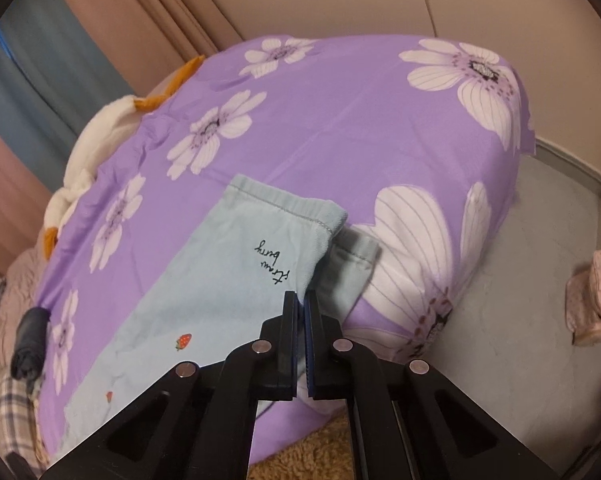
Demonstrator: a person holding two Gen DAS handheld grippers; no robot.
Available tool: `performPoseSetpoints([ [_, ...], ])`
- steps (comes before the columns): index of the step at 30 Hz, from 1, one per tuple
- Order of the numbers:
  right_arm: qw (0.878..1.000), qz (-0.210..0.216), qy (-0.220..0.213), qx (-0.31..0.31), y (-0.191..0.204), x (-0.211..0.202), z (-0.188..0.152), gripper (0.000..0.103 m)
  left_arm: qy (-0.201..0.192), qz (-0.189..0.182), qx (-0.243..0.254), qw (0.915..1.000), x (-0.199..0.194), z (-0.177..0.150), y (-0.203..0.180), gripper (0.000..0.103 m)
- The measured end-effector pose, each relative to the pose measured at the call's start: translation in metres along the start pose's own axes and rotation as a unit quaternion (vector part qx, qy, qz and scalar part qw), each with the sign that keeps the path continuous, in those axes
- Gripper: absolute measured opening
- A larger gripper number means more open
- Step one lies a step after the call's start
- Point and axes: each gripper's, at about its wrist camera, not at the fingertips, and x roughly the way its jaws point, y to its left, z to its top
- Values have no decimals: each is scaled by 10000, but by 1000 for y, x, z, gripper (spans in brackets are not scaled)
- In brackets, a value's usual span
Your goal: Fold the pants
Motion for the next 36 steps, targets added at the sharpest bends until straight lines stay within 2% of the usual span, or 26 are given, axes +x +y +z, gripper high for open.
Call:
performPoseSetpoints([
  [2, 9999, -10, 162, 45, -7, 12, 2, 4, 10, 20, 7, 10000, 0, 1, -1, 102],
  [4, 9987, -200, 459, 37, -11, 30, 1, 4, 0, 14, -8, 10000, -1, 1, -1, 102],
  [6, 9988, -181, 424, 147, -16, 33, 0, 4, -18, -58, -58, 10000, -3, 0, 1, 102],
  [7, 9989, -103, 400, 203, -19, 31, 0, 10, -46, -133, -121, 9998, -6, -1, 3, 102],
  [8, 9988, -174, 408, 204, -20, 30, 2, 30, -69, -192, -174, 9996, -7, -2, 4, 102],
  [9, 9986, -294, 400, 200, -22, 29, 2, 45, -92, -269, -244, 9993, -9, -2, 6, 102],
  [10, 9982, -491, 278, 220, -24, 27, 4, 69, -102, -339, -309, 9989, -11, -2, 7, 102],
  [11, 9981, -542, 129, 274, -27, 25, 4, 70, -108, -417, -381, 9983, -12, -2, 8, 102],
  [12, 9983, -475, 79, 330, -30, 25, 5, 70, -119, -488, -439, 9978, -14, -1, 8, 102],
  [15, 9984, 92, 250, 505, -35, 35, 9, 70, -243, -557, -477, 9970, -22, -1, 6, 102],
  [18, 9987, 63, 61, 496, -30, 39, 13, 70, -376, -509, -358, 9974, -32, -1, 2, 102],
  [21, 9979, 340, 73, 547, -22, 45, 16, 68, -551, -517, -385, 9964, -41, -1, 4, 102],
  [22, 9981, 299, 54, 543, -19, 47, 17, 67, -608, -549, -419, 9958, -44, 0, 5, 102],
  [24, 9984, 254, 7, 512, -14, 51, 20, 58, -681, -639, -490, 9944, -48, -1, 9, 102],
  [25, 9981, 287, -10, 545, -14, 53, 21, 47, -691, -681, -527, 9939, -50, -1, 11, 102],
  [26, 9977, 352, 9, 581, -13, 57, 23, 31, -693, -708, -561, 9935, -52, -1, 13, 102],
  [28, 9959, 579, 139, 680, -16, 60, 24, 13, -716, -737, -594, 9929, -54, 0, 16, 102],
  [30, 9955, 591, 166, 718, -12, 55, 24, 13, -780, -735, -600, 9924, -59, 0, 19, 102],
  [32, 9976, 546, -117, 415, 4, 38, 26, 12, -856, -709, -617, 9919, -64, -1, 22, 102],
  [36, 9953, 869, -422, 12, 39, 5, 29, 12, -947, -658, -684, 9910, -71, -2, 29, 102],
])
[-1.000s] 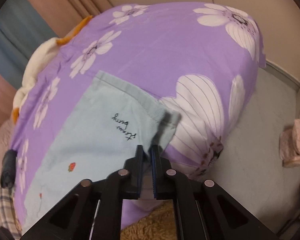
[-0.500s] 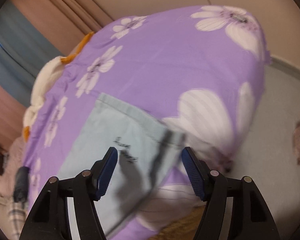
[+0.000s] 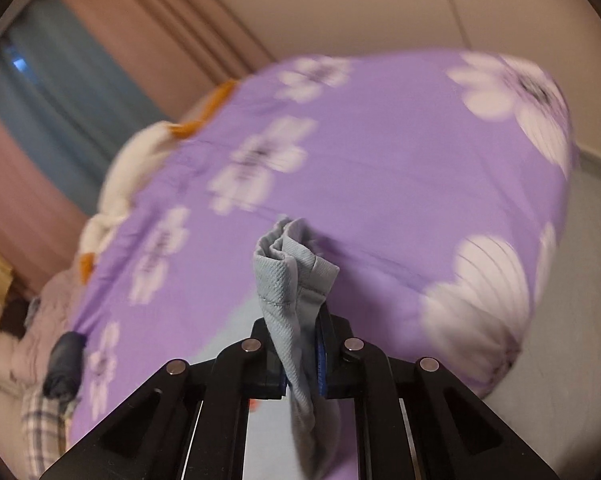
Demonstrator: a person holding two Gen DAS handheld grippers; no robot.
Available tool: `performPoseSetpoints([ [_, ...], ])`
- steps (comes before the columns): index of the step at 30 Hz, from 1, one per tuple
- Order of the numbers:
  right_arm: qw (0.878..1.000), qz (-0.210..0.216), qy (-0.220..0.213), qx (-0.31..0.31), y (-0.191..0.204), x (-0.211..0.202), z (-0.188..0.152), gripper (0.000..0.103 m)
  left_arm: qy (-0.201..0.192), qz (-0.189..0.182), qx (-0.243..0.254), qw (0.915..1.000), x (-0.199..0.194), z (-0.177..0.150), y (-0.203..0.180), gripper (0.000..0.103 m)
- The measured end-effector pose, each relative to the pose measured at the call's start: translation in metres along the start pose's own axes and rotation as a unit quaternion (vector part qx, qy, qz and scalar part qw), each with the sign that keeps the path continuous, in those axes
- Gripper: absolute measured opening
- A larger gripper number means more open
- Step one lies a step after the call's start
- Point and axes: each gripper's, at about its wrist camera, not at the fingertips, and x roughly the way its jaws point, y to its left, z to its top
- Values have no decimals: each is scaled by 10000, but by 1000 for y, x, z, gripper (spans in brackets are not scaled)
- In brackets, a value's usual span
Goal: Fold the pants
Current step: 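Grasp the leg hem with the right tool and lift it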
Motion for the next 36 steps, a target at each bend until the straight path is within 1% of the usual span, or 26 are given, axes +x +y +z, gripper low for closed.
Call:
performPoseSetpoints([
  [2, 9988, 214, -135, -411, 30, -16, 0, 12, -58, 50, -26, 10000, -4, 0, 2, 102],
  [3, 9966, 352, -207, -710, 52, -27, -3, 12, -80, 69, -29, 9999, -6, 0, 4, 102],
  [5, 9920, 560, -263, -1104, 81, -38, -9, 12, -134, 128, -56, 9998, -10, 1, 8, 102],
  [6, 9873, 720, -281, -1385, 102, -46, -15, 12, -162, 150, -78, 9997, -12, 1, 10, 102],
  [7, 9839, 817, -267, -1568, 115, -50, -21, 12, -181, 164, -96, 9997, -13, 1, 12, 102],
  [9, 9744, 1058, -165, -1975, 146, -57, -36, 12, -227, 209, -153, 9994, -17, 1, 17, 102],
  [11, 9661, 1297, -39, -2234, 166, -58, -50, 12, -294, 268, -216, 9990, -23, 1, 23, 102],
  [12, 9585, 1470, 108, -2440, 182, -58, -63, 12, -321, 285, -236, 9988, -25, 1, 24, 102],
  [14, 9470, 1681, 342, -2717, 203, -55, -84, 12, -397, 347, -317, 9981, -31, 0, 31, 102],
  [17, 9307, 1811, 707, -3100, 225, -44, -118, 12, -479, 382, -447, 9971, -39, -1, 40, 102],
  [19, 9227, 1729, 913, -3322, 233, -36, -141, 12, -485, 402, -531, 9966, -41, -4, 46, 102],
  [20, 9176, 1638, 1065, -3462, 236, -28, -155, 12, -474, 419, -567, 9964, -42, -5, 49, 102],
  [22, 9097, 1602, 1362, -3580, 240, -18, -177, 12, -444, 454, -604, 9962, -40, -5, 51, 102],
  [24, 8977, 1561, 1768, -3722, 241, -1, -199, 12, -417, 456, -625, 9961, -39, -6, 53, 102],
  [26, 8917, 1344, 2034, -3814, 239, 10, -217, 12, -406, 455, -633, 9961, -39, -6, 55, 102],
  [28, 8848, 1152, 2210, -3936, 240, 18, -229, 12, -407, 453, -632, 9961, -39, -7, 56, 102],
  [31, 8795, 914, 2368, -4025, 235, 29, -239, 12, -377, 452, -639, 9962, -37, -7, 58, 102],
  [34, 8803, 872, 2355, -4025, 234, 30, -240, 13, -329, 469, -631, 9964, -35, -8, 58, 102],
  [36, 8780, 855, 2345, -4085, 237, 29, -242, 12, -308, 481, -618, 9965, -34, -8, 57, 102],
])
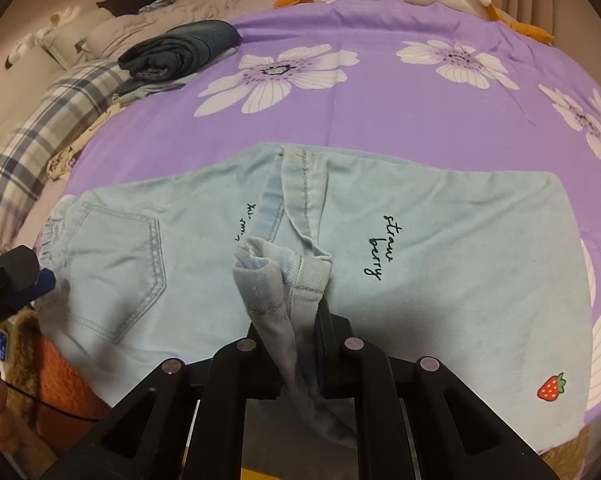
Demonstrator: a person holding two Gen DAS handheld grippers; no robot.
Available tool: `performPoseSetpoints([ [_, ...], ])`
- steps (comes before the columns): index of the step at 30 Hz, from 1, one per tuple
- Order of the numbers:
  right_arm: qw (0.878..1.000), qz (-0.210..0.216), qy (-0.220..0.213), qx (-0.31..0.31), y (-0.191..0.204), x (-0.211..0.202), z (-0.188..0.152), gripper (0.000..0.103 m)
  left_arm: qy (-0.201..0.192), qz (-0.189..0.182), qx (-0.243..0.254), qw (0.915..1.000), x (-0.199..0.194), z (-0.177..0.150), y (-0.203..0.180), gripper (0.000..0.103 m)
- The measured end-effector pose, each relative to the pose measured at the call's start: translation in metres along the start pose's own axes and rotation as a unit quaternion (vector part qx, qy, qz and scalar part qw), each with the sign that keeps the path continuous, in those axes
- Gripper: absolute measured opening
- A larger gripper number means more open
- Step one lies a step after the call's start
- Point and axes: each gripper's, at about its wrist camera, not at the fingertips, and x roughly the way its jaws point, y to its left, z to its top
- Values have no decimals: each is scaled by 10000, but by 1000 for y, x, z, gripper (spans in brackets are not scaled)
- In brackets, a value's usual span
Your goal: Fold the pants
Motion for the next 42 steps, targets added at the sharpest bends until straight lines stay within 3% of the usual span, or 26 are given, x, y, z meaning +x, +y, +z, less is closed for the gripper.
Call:
performPoseSetpoints([
  [3, 10000, 17, -11, -29, 1, -1, 0, 14, 10, -18, 28, 10000, 1, 0, -2, 102],
  [8, 9985, 535, 55, 60, 0, -4, 0, 43, -29, -27, 62, 10000, -3, -1, -3, 102],
  [13, 9982, 596, 4, 56, 0, -17, 0, 44, -83, -76, 39, 9999, -7, -1, -2, 102],
  [15, 9979, 634, -102, 75, -2, -28, 2, 49, -78, -63, 28, 9999, -7, 0, -2, 102],
  [17, 9967, 737, -320, 150, -6, -44, 4, 66, -67, -65, 20, 10000, -6, 0, -2, 102],
  [18, 9962, 757, -401, 183, -8, -49, 5, 68, -55, -70, 17, 10000, -5, 0, -3, 102],
  [21, 9950, 660, -689, 286, -18, -64, 9, 68, -23, -100, 12, 9999, -5, 0, -4, 102],
  [23, 9951, 339, -823, 425, -31, -65, 10, 68, -20, -112, 24, 9999, -5, 0, -5, 102],
  [30, 9933, -444, -292, 1028, -69, -24, -1, 64, 41, -92, 88, 9999, 1, -2, -9, 102],
  [33, 9940, -499, -76, 972, -71, -10, -7, 63, 79, -76, 91, 9999, 5, -3, -11, 102],
  [42, 9947, -724, -237, 689, -65, -8, -13, 64, 180, -56, 125, 9997, 13, -6, -16, 102],
])
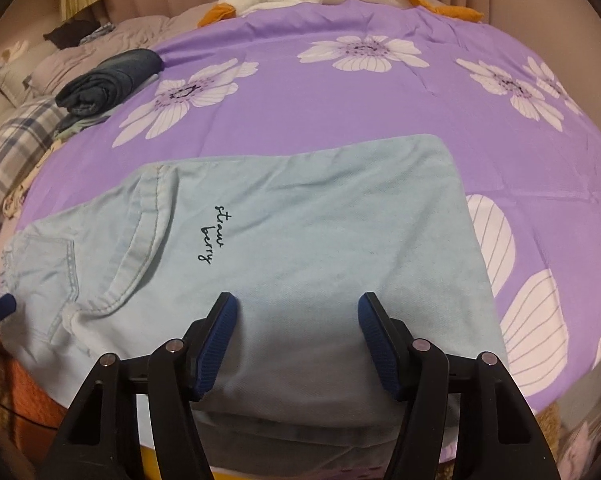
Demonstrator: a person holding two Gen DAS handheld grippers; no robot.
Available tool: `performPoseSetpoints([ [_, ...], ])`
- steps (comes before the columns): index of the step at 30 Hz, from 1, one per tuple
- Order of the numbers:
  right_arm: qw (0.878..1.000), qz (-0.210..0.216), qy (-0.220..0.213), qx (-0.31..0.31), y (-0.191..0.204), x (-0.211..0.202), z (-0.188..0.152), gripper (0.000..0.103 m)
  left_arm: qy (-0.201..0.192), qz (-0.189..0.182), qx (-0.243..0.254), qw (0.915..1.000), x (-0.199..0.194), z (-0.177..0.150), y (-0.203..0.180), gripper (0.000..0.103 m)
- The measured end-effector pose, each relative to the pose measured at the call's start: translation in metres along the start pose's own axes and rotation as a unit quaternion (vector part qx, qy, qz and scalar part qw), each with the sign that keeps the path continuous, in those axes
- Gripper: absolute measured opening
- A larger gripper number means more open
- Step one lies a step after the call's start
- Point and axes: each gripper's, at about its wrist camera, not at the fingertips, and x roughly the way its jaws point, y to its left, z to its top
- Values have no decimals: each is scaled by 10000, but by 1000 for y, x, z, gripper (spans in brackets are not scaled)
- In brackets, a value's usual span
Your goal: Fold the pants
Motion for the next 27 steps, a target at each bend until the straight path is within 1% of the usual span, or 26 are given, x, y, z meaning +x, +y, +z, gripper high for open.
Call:
performPoseSetpoints([
  [6, 9999, 65, -77, 4, -3, -1, -3, 64, 29, -76, 3, 10000, 4, -1, -6, 102],
  [9, 9999, 111, -98, -49, -3, -1, -3, 66, 26, -67, 31, 10000, 6, -1, -9, 102],
  [12, 9995, 295, -79, 8, -8, -2, -1, 66, 88, -80, 41, 9999, 9, -2, -12, 102],
  [14, 9984, 504, -52, 262, -16, -6, 1, 66, 135, -65, 72, 9999, 12, -2, -15, 102],
  [17, 9952, 846, 11, 488, -26, -13, 3, 66, 87, -41, 61, 9999, 13, 0, -19, 102],
  [19, 9935, 909, -95, 681, -36, -22, 4, 66, 73, -89, 49, 9999, 15, 1, -23, 102],
  [22, 9923, 773, -249, 938, -52, -32, 4, 66, 189, -207, 176, 9995, 24, 5, -32, 102],
  [25, 9925, 382, -302, 1125, -67, -36, 1, 66, 319, -270, 262, 9988, 35, 12, -40, 102],
  [27, 9923, 217, -252, 1190, -75, -32, -1, 66, 421, -438, 304, 9977, 44, 20, -47, 102],
])
